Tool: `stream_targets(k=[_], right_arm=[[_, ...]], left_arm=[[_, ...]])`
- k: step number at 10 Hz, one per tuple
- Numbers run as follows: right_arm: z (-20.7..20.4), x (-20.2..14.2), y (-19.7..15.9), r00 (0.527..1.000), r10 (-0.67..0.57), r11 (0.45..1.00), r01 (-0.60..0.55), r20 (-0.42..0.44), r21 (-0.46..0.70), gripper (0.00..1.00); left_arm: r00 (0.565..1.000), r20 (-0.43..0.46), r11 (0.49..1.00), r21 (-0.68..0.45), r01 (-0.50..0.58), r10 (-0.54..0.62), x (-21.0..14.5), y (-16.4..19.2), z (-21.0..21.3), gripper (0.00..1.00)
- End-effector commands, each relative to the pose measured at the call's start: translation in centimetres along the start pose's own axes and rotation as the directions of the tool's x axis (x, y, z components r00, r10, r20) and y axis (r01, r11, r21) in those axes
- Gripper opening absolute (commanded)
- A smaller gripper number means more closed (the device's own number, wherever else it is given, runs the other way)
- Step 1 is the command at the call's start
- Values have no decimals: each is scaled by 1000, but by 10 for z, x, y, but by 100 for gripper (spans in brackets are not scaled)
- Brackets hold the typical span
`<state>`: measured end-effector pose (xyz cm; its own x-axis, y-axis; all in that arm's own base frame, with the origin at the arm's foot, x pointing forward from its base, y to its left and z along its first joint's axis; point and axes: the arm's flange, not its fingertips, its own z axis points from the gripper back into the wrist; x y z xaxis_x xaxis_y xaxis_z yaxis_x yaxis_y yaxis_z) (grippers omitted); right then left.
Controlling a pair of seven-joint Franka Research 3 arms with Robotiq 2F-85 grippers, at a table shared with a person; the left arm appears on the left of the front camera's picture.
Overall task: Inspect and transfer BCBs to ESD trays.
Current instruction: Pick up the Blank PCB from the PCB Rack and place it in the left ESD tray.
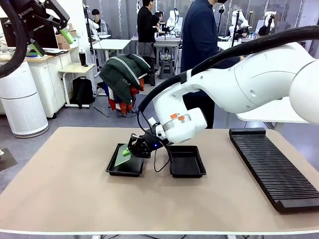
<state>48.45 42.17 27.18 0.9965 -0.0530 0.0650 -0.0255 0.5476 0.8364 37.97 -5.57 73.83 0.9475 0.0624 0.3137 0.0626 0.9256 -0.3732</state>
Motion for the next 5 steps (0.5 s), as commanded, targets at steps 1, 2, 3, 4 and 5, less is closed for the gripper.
stream_targets(k=[1,2,3,4,5], right_arm=[[-11,6,0,996,-85,995,86,31,-46,2],[-12,6,0,995,-94,994,96,31,-53,2],[-13,6,-1,993,-110,992,112,37,-58,2],[-16,7,-2,991,-133,988,135,33,-72,2],[-17,9,-5,986,-165,983,166,25,-77,2]], left_arm=[[1000,0,1000,0,-3,3,-1,2,0,100],[1000,0,1000,0,-3,3,-1,2,0,100],[1000,0,1000,0,-3,3,-1,2,0,100],[1000,0,1000,0,-3,3,-1,2,0,100],[1000,0,1000,0,-3,3,-1,2,0,100]])
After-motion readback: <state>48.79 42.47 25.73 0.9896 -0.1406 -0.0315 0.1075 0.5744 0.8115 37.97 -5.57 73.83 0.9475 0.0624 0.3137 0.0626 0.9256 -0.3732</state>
